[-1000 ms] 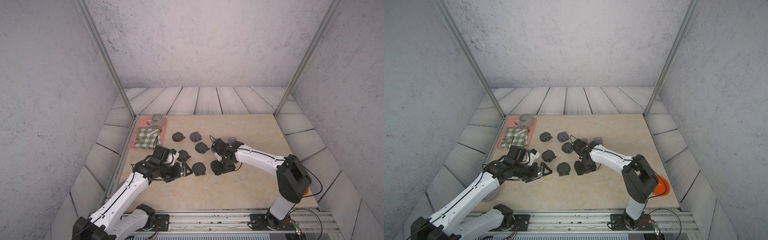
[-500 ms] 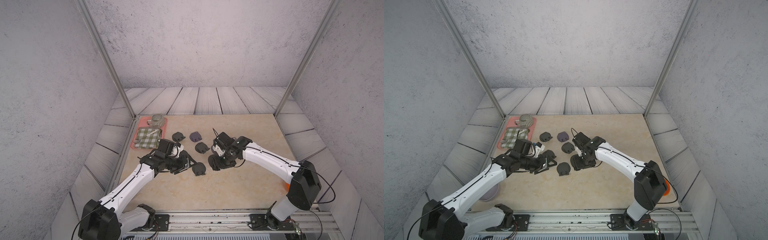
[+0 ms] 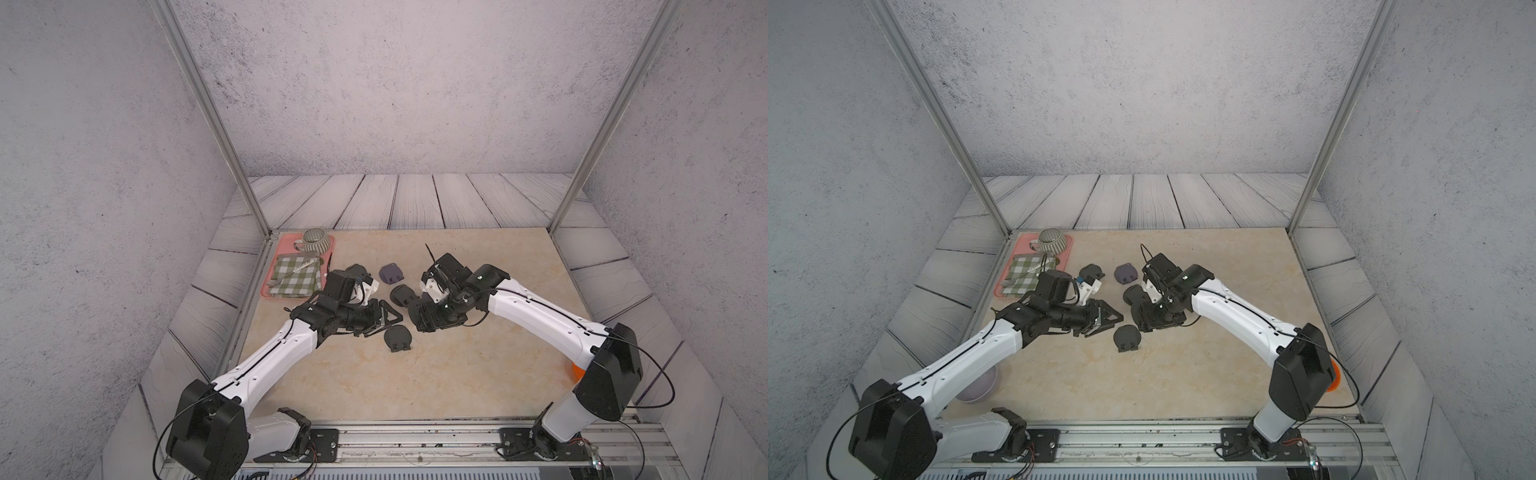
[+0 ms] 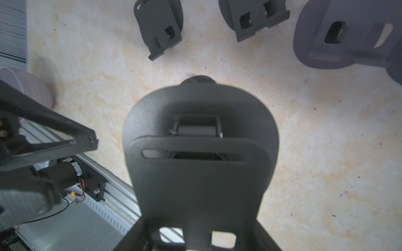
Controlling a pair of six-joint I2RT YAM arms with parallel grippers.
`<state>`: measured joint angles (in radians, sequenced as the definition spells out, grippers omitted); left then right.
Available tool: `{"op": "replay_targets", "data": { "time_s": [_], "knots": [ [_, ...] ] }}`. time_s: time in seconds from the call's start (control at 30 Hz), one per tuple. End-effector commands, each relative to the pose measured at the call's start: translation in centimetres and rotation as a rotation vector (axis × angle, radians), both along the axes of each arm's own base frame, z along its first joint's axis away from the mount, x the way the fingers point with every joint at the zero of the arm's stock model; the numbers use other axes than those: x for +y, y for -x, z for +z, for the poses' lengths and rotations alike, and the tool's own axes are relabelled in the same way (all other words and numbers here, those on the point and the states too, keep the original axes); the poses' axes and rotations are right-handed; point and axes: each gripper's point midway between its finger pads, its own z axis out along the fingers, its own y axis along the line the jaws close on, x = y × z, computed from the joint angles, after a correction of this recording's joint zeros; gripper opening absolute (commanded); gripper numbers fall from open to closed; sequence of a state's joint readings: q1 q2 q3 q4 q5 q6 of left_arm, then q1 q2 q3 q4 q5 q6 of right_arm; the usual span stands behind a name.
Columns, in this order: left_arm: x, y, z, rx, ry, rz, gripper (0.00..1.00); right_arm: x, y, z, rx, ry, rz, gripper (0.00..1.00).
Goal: Open the phone stand
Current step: Pick up the phone stand at the center of the board.
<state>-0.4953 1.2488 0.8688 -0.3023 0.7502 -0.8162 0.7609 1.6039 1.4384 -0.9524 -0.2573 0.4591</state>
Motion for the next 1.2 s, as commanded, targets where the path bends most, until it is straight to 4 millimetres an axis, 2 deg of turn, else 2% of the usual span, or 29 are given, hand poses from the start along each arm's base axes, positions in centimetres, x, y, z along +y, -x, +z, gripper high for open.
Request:
{"op": "replay_targets", "data": {
  "time_s": [0.0,0.27,0.53,1.17],
  "knots": [
    [-1.1,-0.5,1.6,-0.039,0.04,-0.026,0.54,0.5,0.2,1.7,-0.019,-0.039,0.024,0.59],
    [-1.6,-1.0,1.7,-0.047,0.051,-0.029,0.55,0.7,0.0,1.8,-0.018,-0.042,0.03,0.59],
    [-2.0,-1.1,2.4,-0.065,0.075,-0.04,0.59,0.6,-0.2,1.3,-0.018,-0.021,0.023,0.59],
    [-2.7,-1.9,1.1,-0.041,0.067,-0.047,0.51,2.6,0.5,4.9,-0.06,-0.175,0.077,0.58]
  ]
}}
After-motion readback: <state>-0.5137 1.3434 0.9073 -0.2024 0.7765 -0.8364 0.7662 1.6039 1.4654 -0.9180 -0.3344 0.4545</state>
